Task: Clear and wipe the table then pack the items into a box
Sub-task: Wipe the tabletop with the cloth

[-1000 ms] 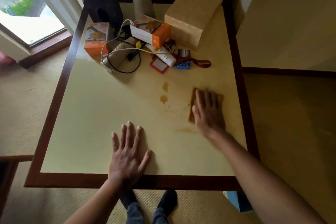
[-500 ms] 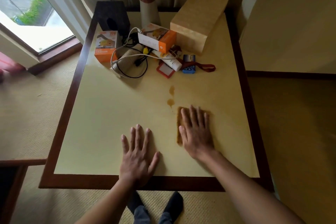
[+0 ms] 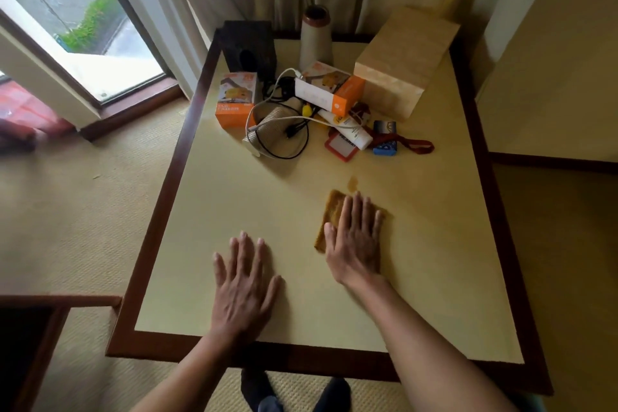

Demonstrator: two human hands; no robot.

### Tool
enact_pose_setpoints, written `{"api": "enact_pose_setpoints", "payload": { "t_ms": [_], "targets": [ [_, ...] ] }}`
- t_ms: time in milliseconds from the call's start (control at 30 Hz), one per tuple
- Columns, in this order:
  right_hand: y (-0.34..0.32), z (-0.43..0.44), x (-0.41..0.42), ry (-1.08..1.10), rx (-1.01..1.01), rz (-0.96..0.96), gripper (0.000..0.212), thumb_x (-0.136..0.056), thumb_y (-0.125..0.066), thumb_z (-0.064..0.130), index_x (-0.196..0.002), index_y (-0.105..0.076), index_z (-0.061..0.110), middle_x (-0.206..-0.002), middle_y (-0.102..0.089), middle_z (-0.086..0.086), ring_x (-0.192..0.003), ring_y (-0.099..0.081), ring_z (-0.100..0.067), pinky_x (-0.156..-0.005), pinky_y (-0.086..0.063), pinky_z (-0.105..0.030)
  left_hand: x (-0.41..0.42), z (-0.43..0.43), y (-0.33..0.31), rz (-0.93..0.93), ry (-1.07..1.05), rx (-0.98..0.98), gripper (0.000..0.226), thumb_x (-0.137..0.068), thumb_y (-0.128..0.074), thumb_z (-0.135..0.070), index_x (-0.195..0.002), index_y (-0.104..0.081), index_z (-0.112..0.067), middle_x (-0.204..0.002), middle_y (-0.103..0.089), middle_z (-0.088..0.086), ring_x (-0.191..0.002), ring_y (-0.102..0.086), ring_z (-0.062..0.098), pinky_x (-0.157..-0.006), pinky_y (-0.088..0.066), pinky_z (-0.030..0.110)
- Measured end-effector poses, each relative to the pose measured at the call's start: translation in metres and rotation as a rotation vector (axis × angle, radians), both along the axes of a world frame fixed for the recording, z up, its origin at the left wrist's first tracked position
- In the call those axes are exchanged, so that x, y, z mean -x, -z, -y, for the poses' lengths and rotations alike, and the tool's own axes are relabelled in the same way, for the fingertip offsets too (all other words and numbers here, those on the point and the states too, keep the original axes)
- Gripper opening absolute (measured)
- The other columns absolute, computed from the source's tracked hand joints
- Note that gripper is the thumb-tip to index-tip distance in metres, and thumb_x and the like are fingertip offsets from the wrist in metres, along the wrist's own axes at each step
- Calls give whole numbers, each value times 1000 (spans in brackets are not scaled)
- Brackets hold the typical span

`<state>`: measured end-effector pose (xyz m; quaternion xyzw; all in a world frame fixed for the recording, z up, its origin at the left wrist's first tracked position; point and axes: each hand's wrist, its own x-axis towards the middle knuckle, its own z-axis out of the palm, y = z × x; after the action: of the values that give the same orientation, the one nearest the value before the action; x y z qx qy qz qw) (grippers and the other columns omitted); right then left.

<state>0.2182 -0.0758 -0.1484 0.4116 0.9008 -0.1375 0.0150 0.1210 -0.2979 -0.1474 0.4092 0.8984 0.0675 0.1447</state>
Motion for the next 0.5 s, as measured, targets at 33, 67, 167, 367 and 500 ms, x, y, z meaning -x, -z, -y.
{"api": "enact_pose_setpoints", "payload": {
  "t_ms": [33, 67, 167, 367, 500],
  "targets": [
    [1, -11, 13, 36, -9, 12, 76, -101, -13, 53, -158, 4, 6, -167, 6, -15, -155, 8, -30, -126, 2, -52, 2, 2, 1, -4, 17, 5, 80, -102, -25, -62, -163, 8, -22, -169, 19, 12, -156, 19, 29, -124, 5, 59],
    [-1, -24, 27, 97, -7, 27, 76, -101, -12, 53, -158, 5, 5, -167, 6, -16, -155, 7, -30, -126, 1, -52, 3, 3, 1, -12, 29, 8, 81, -102, -25, -62, -163, 10, -21, -169, 20, 12, -156, 19, 29, -124, 5, 59],
    [-5, -47, 61, 323, 14, 53, 79, -101, -16, 53, -158, 6, 2, -168, 5, -19, -155, 6, -32, -124, -1, -55, 1, 2, 0, -33, 23, 8, 81, -103, -27, -61, -162, 10, -19, -169, 21, 12, -156, 19, 30, -123, 6, 58],
    [-5, -11, 49, -263, -5, 40, 72, -102, -11, 51, -160, 2, 10, -168, 8, -10, -155, 10, -25, -126, 6, -49, 2, 2, -2, -33, 29, 36, 80, -102, -24, -61, -163, 3, -16, -169, 16, 16, -157, 14, 34, -123, -1, 61],
    [2, -68, 20, 1, -68, 56, 74, -101, -10, 54, -161, -6, 10, -168, -7, -14, -156, -2, -28, -126, -2, -52, 1, 0, -2, -24, 39, 44, 81, -102, -28, -59, -163, -1, -11, -169, 12, 20, -156, 11, 37, -122, -5, 64]
  ]
}}
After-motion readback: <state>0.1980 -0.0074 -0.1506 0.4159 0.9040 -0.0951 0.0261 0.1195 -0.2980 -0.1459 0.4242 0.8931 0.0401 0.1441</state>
